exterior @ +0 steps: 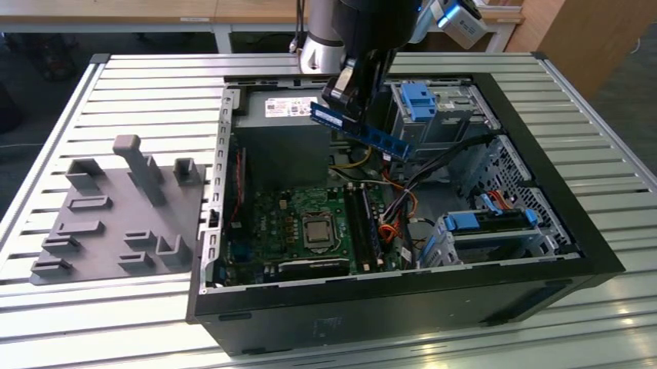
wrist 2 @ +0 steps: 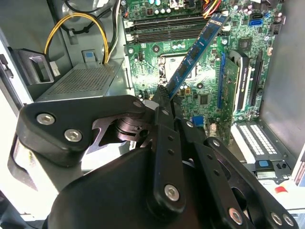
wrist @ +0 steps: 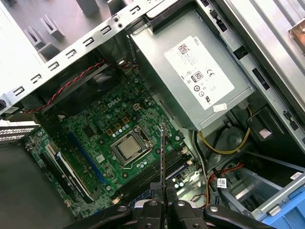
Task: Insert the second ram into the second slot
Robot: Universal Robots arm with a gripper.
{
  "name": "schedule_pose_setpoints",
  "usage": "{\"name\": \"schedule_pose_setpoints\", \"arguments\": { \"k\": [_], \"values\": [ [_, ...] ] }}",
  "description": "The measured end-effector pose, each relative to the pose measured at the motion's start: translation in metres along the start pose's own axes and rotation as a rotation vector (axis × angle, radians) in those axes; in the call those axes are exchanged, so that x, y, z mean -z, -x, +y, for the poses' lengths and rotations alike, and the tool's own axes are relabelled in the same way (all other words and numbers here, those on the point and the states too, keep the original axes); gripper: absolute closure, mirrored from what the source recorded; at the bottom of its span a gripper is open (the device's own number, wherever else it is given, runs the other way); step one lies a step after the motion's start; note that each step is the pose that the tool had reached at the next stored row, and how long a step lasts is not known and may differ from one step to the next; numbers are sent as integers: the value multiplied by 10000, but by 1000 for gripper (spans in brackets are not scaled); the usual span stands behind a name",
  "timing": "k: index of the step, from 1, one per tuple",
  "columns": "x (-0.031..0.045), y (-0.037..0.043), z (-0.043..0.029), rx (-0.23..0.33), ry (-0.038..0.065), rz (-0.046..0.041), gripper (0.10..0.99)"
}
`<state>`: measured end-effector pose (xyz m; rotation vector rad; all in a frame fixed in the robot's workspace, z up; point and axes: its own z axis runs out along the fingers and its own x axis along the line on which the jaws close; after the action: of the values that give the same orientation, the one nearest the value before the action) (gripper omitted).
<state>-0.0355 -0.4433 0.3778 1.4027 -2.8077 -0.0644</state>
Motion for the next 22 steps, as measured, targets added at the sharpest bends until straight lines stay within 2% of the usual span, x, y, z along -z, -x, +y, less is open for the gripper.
{"name": "schedule_pose_setpoints", "arguments": {
  "k": [13, 22],
  "values": [
    [0, 0, 0, -118, -2, -5, 949],
    [0, 0, 0, -618, -10, -23, 949]
  ]
}}
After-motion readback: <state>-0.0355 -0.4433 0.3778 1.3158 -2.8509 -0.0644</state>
